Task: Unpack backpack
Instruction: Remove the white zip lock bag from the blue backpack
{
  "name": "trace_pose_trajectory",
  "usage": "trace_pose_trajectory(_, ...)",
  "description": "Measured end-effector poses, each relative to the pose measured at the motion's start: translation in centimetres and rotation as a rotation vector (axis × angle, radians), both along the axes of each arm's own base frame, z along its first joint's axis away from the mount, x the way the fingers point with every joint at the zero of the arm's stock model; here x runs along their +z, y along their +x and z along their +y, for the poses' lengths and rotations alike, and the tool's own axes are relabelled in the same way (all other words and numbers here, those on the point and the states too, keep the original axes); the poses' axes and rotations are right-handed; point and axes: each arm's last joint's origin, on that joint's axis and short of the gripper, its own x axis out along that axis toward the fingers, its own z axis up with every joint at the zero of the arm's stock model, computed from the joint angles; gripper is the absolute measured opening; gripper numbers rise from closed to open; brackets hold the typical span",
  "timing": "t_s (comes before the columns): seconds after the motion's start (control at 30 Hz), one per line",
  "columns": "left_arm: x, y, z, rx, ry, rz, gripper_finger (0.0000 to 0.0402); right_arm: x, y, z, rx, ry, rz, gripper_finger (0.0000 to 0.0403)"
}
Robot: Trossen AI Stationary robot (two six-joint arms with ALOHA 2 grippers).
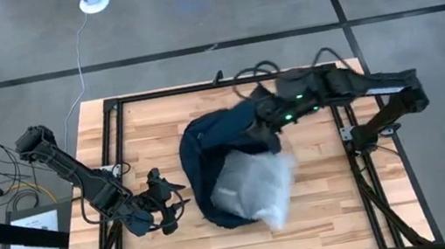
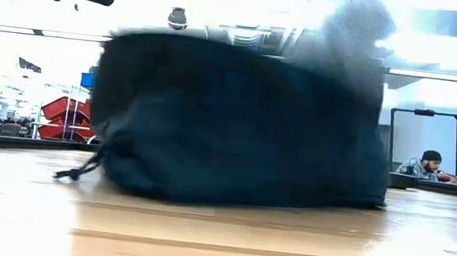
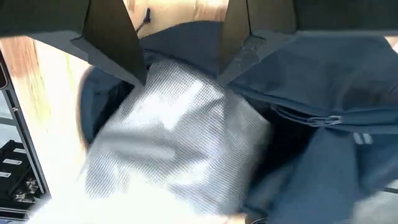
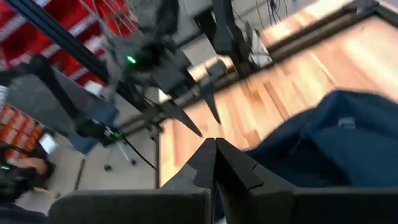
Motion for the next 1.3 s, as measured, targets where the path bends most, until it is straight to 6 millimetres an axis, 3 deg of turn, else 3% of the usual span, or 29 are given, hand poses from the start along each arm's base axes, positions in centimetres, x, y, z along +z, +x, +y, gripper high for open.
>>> trace_pose_trajectory(0.17, 0.0, 0.0, 0.0, 0.003, 0.002, -0.001, 0.0185, 1.6, -3.7, 0.9, -0.087, -0.058, -0.016, 0.0000)
trace_pose_trajectory(0.27, 0.0, 0.1, 0.2, 0.006, 0.012, 0.000, 0.0185, 0.5, -4.6, 1.3, -0.111, -0.107, 0.124, 0.0000)
trace_pose_trajectory(0.47, 0.0, 0.3, 0.4, 0.014, 0.024, 0.003, 0.0185, -4.6, -4.4, 2.4, -0.188, -0.140, 0.618, 0.0025)
trace_pose_trajectory(0.57, 0.0, 0.3, 0.4, 0.001, 0.021, 0.011, 0.0185, -8.2, -4.7, 2.7, -0.209, -0.133, 0.938, 0.0060)
trace_pose_trajectory(0.67, 0.0, 0.3, 0.4, -0.018, 0.020, 0.023, 0.0185, -12.0, -4.7, 3.1, -0.134, -0.061, 1.128, 0.0089)
trace_pose_trajectory(0.9, -0.1, 0.3, 0.2, -0.054, 0.005, 0.043, 0.0185, -18.8, -4.2, 1.8, -0.034, 0.147, 1.049, 0.0138)
trace_pose_trajectory(1.07, -0.2, 0.3, 0.1, -0.087, -0.021, 0.064, 0.0185, -22.2, -4.1, 0.2, -0.055, 0.183, 0.995, 0.0210)
trace_pose_trajectory(1.3, -0.2, 0.2, 0.1, -0.073, -0.042, 0.063, 0.0185, -24.3, -3.8, -0.8, -0.006, 0.286, 0.909, 0.0303)
